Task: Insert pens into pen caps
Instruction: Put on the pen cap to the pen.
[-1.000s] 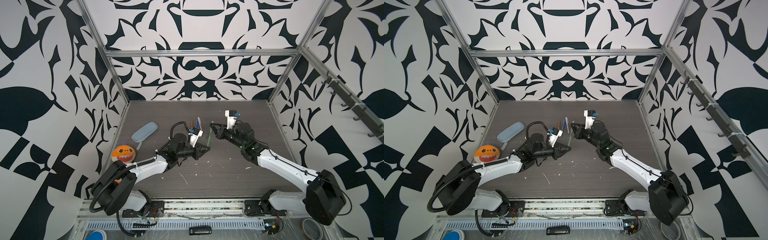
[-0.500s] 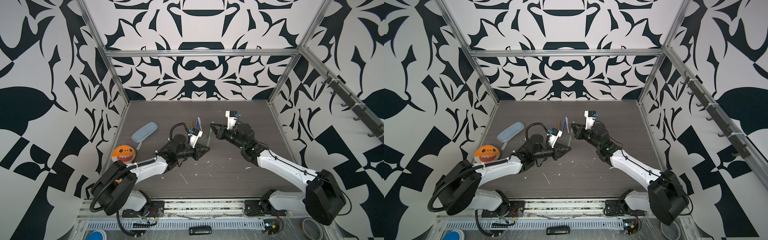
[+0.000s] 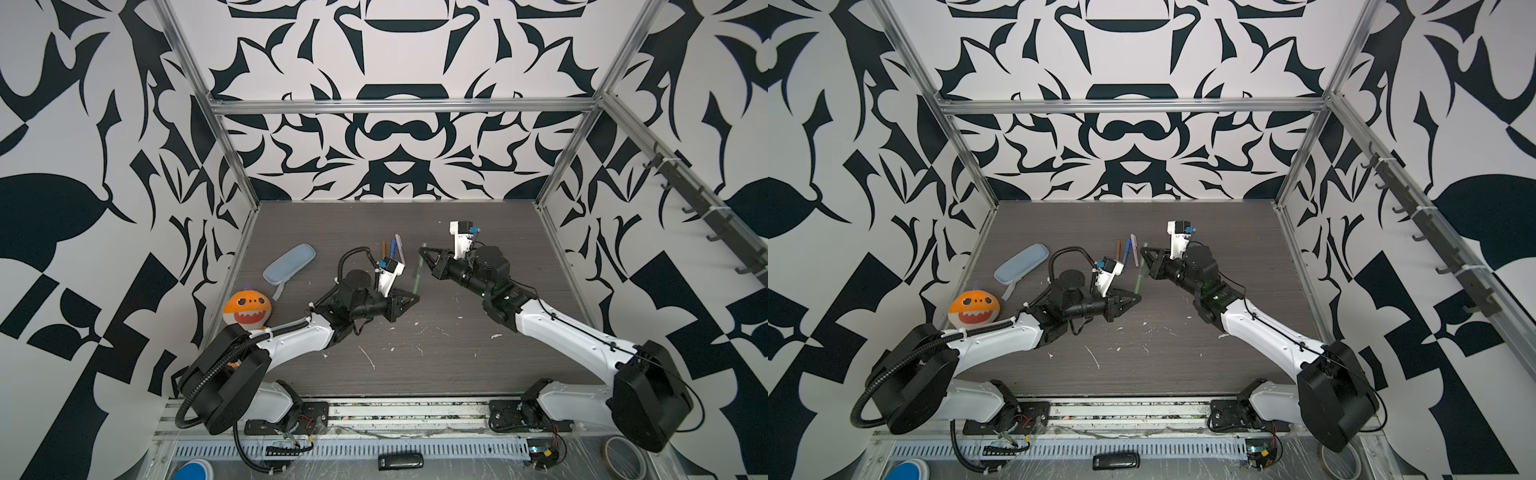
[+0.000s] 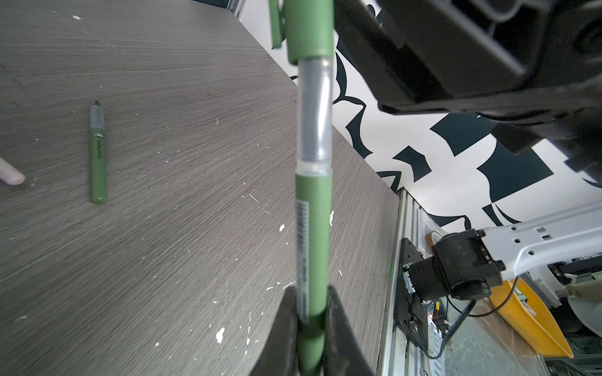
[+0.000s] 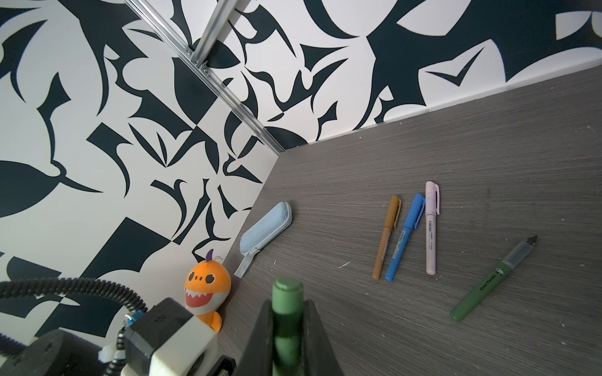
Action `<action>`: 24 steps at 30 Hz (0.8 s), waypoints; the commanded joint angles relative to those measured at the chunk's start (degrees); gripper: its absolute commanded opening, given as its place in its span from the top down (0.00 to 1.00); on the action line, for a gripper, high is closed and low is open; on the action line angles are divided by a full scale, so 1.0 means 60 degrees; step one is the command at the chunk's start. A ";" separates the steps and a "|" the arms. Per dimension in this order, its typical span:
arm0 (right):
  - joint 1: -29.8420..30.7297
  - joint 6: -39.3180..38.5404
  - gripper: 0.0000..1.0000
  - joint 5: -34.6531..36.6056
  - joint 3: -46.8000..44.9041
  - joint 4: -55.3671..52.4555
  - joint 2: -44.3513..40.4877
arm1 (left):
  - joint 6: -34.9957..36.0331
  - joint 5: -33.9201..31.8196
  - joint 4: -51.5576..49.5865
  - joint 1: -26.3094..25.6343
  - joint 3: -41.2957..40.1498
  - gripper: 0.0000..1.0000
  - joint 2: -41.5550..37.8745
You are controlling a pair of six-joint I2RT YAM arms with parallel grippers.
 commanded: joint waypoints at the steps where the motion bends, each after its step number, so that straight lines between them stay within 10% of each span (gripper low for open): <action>1: 0.0020 -0.0170 0.93 -0.0720 0.0308 -0.0440 -0.0120 | 0.0034 -0.0162 0.0859 0.0023 0.0038 1.00 -0.0268; 24: -0.0030 0.0031 0.90 -0.1157 -0.0746 0.0722 -0.0183 | -0.0492 -0.0902 0.1461 0.0043 0.0880 1.00 0.0085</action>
